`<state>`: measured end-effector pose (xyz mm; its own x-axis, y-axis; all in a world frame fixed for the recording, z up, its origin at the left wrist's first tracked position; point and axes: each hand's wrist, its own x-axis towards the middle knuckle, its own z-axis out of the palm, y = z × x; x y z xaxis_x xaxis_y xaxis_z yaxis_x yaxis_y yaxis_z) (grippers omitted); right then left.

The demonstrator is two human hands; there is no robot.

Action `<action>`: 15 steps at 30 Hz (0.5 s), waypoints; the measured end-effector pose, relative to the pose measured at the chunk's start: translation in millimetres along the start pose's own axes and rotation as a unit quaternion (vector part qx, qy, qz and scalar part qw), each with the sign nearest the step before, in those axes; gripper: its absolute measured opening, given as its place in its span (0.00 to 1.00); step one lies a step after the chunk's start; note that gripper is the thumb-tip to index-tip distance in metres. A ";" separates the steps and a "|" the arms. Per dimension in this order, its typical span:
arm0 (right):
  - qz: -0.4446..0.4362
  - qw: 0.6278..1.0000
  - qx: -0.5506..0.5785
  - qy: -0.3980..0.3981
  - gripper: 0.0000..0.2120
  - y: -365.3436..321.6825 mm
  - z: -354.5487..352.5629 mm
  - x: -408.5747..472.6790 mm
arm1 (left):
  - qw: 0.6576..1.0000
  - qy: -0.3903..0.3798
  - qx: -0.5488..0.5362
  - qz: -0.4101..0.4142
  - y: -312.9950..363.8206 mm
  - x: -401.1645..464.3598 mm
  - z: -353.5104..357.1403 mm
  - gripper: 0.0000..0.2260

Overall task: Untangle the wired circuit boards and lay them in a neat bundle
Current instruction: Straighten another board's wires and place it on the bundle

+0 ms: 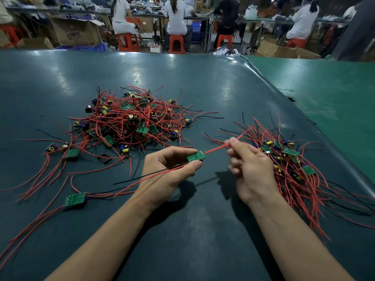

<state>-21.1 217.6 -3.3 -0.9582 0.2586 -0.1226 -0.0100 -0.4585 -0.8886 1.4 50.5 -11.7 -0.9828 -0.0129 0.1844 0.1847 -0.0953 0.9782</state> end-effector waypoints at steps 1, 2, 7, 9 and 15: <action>-0.003 1.000 0.016 0.014 0.06 -2.7 -2.6 2.7 | 1.000 -0.003 -0.001 0.001 0.9 -0.8 0.7 0.10; -0.004 0.999 0.033 0.029 0.07 -4.5 -4.5 4.9 | 1.000 -0.007 -0.005 0.001 1.7 -1.9 1.8 0.10; -0.020 0.991 0.104 0.080 0.07 -9.0 -12.3 12.3 | 0.999 -0.035 -0.014 0.010 2.2 -6.4 4.6 0.09; -0.034 0.990 0.109 0.088 0.08 -7.7 -12.7 12.5 | 0.999 -0.033 -0.017 0.017 2.4 -6.5 4.6 0.10; -0.065 0.976 0.164 0.126 0.09 -18.3 -19.7 19.8 | 0.993 0.018 -0.113 0.031 -1.9 0.9 -4.5 0.07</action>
<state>-34.2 247.8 1.8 -0.8420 0.5155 -0.1592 -0.2581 -0.6440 -0.7202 0.1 46.2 -13.7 -0.9698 -0.0602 0.2364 0.2432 -0.3139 0.9178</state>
